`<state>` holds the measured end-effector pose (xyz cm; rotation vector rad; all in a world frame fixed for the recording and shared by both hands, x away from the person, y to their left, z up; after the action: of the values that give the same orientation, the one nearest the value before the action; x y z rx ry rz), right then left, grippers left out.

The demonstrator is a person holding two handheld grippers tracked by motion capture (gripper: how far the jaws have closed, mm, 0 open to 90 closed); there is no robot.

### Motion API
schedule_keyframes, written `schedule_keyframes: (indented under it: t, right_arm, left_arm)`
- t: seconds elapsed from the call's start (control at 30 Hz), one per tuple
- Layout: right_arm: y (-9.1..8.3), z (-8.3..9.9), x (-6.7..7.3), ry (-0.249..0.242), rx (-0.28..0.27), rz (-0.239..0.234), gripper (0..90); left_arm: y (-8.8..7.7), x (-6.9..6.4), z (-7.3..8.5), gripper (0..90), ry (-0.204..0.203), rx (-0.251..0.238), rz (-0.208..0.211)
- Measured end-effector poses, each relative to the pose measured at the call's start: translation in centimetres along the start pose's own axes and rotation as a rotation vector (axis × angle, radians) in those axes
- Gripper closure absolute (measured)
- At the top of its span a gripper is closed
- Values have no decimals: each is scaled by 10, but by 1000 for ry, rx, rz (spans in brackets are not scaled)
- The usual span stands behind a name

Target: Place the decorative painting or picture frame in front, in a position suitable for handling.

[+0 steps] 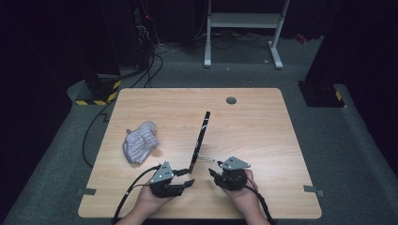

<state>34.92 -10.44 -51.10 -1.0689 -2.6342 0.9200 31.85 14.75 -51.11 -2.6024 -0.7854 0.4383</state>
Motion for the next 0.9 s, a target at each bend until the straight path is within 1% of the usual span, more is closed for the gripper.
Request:
schedule_keyframes:
  t: [0.07,0.2,0.47,0.6,0.7,0.77,0.9]
  right_arm:
    - [0,0,1,5,3,-2,517]
    - [-4,3,1,11,5,11,484]
    - [-19,12,-2,32,-8,42,469]
    - [-23,16,0,32,-8,49,466]
    - [-26,17,0,34,-10,50,465]
    - [-27,18,1,39,-17,46,465]
    - [-28,16,4,22,-30,34,460]
  left_arm:
    - [3,-2,0,500,5,3,3]
    - [9,-4,-2,496,13,9,15]
    - [28,-12,-4,476,51,50,33]
    - [34,-14,-6,469,50,52,43]
    - [38,-15,-7,467,48,55,62]
    - [39,-15,-7,472,49,56,63]
    - [34,-12,-8,471,50,39,46]
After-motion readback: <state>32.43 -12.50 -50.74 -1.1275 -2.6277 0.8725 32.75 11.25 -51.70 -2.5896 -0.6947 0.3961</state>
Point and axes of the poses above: each handheld gripper's, and its own axes: y roughly forward along the jaws, z roughly out of its underside, x roughly to its left, the point moved 1 cm from there along y, roughly forward along the jaws, and after that the axes turned 6 degrees about -y, right-handed, at the moved point
